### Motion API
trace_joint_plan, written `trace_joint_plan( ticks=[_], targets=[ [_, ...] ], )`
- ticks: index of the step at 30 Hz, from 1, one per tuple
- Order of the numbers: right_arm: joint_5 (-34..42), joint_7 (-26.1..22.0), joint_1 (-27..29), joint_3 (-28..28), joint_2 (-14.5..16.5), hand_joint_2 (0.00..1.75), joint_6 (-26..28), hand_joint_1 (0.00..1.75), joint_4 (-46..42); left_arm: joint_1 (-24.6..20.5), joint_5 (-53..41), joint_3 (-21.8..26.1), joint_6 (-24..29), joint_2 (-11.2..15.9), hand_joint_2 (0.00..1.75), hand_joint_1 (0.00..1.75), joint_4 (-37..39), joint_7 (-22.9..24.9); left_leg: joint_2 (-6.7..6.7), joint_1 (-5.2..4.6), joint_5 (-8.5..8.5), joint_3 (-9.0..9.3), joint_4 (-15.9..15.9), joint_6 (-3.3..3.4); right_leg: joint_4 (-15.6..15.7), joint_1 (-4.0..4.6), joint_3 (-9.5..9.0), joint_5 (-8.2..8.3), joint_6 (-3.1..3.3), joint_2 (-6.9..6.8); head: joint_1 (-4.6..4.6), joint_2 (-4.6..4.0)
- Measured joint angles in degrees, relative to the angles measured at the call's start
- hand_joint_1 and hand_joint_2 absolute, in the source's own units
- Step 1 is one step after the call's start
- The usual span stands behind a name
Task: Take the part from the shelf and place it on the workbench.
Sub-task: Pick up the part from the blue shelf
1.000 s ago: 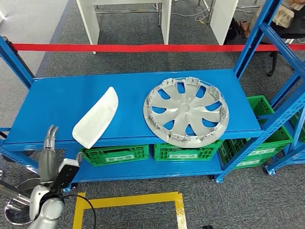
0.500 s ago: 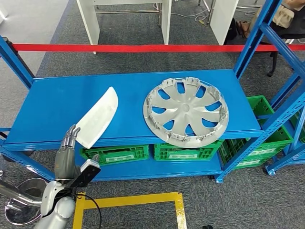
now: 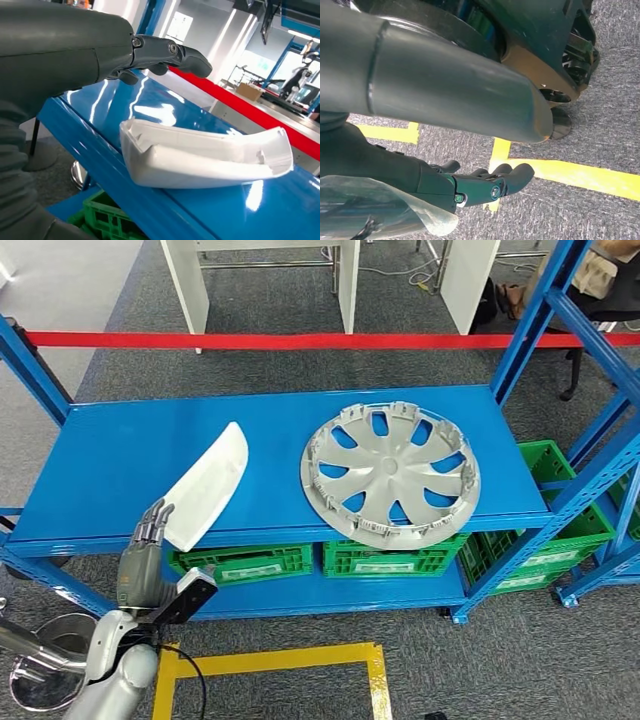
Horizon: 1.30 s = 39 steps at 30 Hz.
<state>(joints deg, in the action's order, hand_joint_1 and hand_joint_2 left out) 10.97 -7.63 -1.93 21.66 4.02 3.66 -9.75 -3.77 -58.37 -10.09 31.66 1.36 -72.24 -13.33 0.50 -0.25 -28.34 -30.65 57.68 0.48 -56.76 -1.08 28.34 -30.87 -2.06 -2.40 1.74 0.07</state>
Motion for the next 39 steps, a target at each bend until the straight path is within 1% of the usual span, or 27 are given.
trace_joint_plan(
  ticks=[7, 13, 23, 39],
  targets=[
    [-0.17, 0.24, 0.0, 0.11, -0.2, 0.0, -0.19, 0.0, 0.0, -2.62, -1.48, 0.03, 0.81, 1.41, 1.75, 0.0, 2.13, 1.23, 0.0, 0.0, 0.0, 0.01, 0.0, 0.0, -0.01, 0.01, -0.01, 0.0, 0.0, 0.0, 0.01, 0.0],
    [-0.2, 0.27, -0.01, 0.4, -0.31, 0.0, -0.21, 0.0, 0.0, -3.65, -1.8, 0.1, 1.04, 1.97, 1.75, 0.0, 3.61, 1.66, 0.0, 0.0, 0.0, 0.0, 0.0, 0.0, -0.02, 0.0, -0.01, 0.0, 0.0, 0.0, -0.01, 0.0],
    [-0.2, 0.27, -0.01, 0.77, -0.32, 0.0, -0.22, 0.0, 0.0, -4.31, -2.24, 0.1, 1.57, 2.12, 1.75, 0.0, 5.22, 1.9, 0.0, 0.0, 0.0, 0.01, 0.0, 0.0, -0.01, 0.0, -0.01, 0.0, 0.0, 0.0, 0.0, 0.0],
    [-0.32, 0.43, -0.05, 0.86, -0.45, 0.0, -0.51, 0.0, 0.0, -8.3, -4.21, 0.09, 2.03, 2.01, 1.75, 0.0, 12.68, 2.84, 0.0, 0.0, 0.01, 0.01, 0.0, 0.0, -0.02, 0.0, -0.01, 0.0, 0.0, 0.0, 0.01, 0.0]
  ],
)
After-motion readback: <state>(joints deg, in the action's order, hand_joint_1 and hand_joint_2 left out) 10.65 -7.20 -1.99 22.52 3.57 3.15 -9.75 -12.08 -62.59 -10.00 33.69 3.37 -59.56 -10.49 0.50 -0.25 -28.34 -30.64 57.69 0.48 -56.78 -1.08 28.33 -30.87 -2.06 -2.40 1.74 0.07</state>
